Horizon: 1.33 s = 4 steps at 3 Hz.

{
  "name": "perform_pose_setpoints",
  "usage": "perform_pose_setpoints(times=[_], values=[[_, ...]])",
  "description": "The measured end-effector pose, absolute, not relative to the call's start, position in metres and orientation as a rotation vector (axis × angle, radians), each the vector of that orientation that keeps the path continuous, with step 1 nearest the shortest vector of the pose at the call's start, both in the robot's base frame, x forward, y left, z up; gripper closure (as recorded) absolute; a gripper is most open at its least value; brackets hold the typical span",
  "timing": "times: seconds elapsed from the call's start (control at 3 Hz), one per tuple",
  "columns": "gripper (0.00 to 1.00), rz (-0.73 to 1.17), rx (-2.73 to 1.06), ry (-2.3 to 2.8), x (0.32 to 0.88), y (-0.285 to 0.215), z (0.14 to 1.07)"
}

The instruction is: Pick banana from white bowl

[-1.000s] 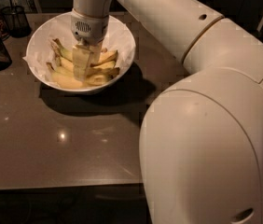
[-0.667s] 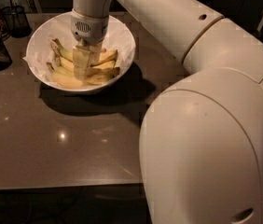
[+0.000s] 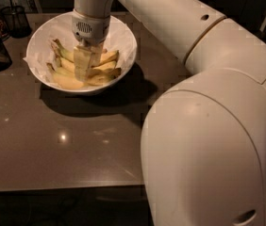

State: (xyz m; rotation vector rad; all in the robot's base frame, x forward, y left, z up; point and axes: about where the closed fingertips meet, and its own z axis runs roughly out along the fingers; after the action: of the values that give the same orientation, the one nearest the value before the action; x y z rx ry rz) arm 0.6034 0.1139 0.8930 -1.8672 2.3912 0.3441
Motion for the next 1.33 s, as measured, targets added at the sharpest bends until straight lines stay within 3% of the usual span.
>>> perform_pose_setpoints(times=[1.33], values=[[1.00,0.221,-1.783,2.233,0.585,0.086,0.945]])
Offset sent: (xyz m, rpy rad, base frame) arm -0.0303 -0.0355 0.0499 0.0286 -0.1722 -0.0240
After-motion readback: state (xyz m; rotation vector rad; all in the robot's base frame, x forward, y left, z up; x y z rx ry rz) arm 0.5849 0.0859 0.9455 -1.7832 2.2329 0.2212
